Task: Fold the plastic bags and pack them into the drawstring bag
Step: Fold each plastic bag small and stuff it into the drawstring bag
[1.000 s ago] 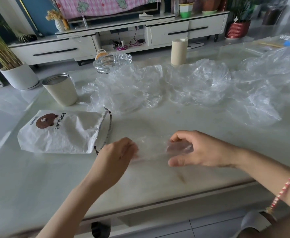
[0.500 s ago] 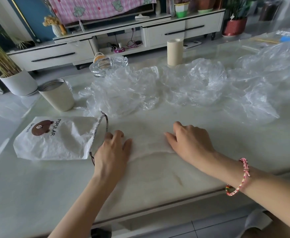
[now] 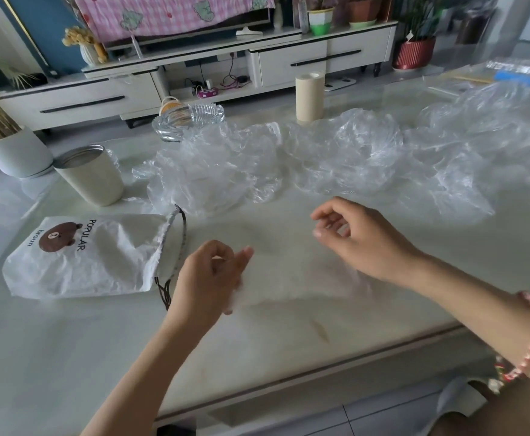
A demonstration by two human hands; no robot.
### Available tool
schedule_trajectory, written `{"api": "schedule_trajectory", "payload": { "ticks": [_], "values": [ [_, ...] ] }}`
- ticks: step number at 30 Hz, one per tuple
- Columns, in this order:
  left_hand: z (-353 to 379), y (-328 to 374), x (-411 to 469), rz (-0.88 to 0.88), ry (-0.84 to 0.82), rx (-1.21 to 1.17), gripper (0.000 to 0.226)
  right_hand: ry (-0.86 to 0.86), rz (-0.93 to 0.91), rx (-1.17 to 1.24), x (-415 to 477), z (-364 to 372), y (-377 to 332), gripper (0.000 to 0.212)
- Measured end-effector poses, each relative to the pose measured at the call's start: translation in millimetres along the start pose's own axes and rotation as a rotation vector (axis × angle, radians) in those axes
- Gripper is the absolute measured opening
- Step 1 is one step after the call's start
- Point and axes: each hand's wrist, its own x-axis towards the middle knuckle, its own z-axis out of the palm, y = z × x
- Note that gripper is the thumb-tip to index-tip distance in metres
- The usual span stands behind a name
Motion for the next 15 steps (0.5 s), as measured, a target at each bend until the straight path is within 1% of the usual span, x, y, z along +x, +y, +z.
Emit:
{"api": "schedule_trajectory", "payload": {
  "ticks": [1, 2, 4, 5, 6, 7, 8, 9, 10, 12, 13, 14, 15],
  "values": [
    [-2.1, 4.1, -4.0, -0.029, -0.058, -0.020, 0.032, -0.077, 0.021, 0.153, -3.2, -2.4, -8.9, 0.026],
    [-4.5, 8.1, -8.6, -0.034, -0.119, -0.028, 0.032, -0.204, 0.048, 0.293, -7.2, -4.2, -18.1, 0.037],
    [-6.9, 14.3, -16.9, -0.031, -0.254, -0.046, 0.033, -0.491, 0.143, 0.436, -17.7, 0.5, -30.7, 0.056],
    [-7.1, 16.2, -19.8, -0.042, -0.315, -0.055, 0.034, -0.607, 0.181, 0.455, -22.2, 5.4, -34.4, 0.059],
    [-6.6, 17.0, -22.1, -0.053, -0.367, -0.056, 0.035, -0.690, 0.194, 0.454, -26.2, 11.3, -35.5, 0.055],
    [-4.9, 16.7, -21.8, -0.058, -0.399, -0.046, 0.035, -0.727, 0.190, 0.451, -27.8, 16.5, -35.8, 0.044],
    [-4.0, 16.6, -21.8, -0.059, -0.404, -0.031, 0.034, -0.721, 0.192, 0.455, -29.7, 21.0, -36.6, 0.026],
    [-4.3, 16.1, -19.3, -0.050, -0.376, -0.021, 0.032, -0.698, 0.219, 0.466, -29.0, 23.8, -37.2, 0.013],
    [-6.3, 14.7, -15.4, -0.033, -0.312, -0.016, 0.029, -0.670, 0.248, 0.470, -27.7, 25.6, -36.9, 0.009],
    [-14.8, 9.7, -3.3, 0.012, -0.104, -0.025, 0.023, -0.610, 0.287, 0.480, -23.7, 26.6, -37.1, 0.010],
    [-20.7, 7.4, 2.3, 0.021, -0.001, -0.085, 0.020, -0.561, 0.295, 0.498, -21.7, 26.9, -36.5, 0.011],
    [-26.1, 5.2, 6.3, 0.009, 0.059, -0.201, 0.016, -0.507, 0.295, 0.530, -20.3, 27.3, -36.1, 0.013],
    [-29.2, 4.8, 7.6, -0.025, 0.052, -0.346, 0.016, -0.446, 0.303, 0.566, -19.6, 27.6, -35.7, 0.015]
  ]
}}
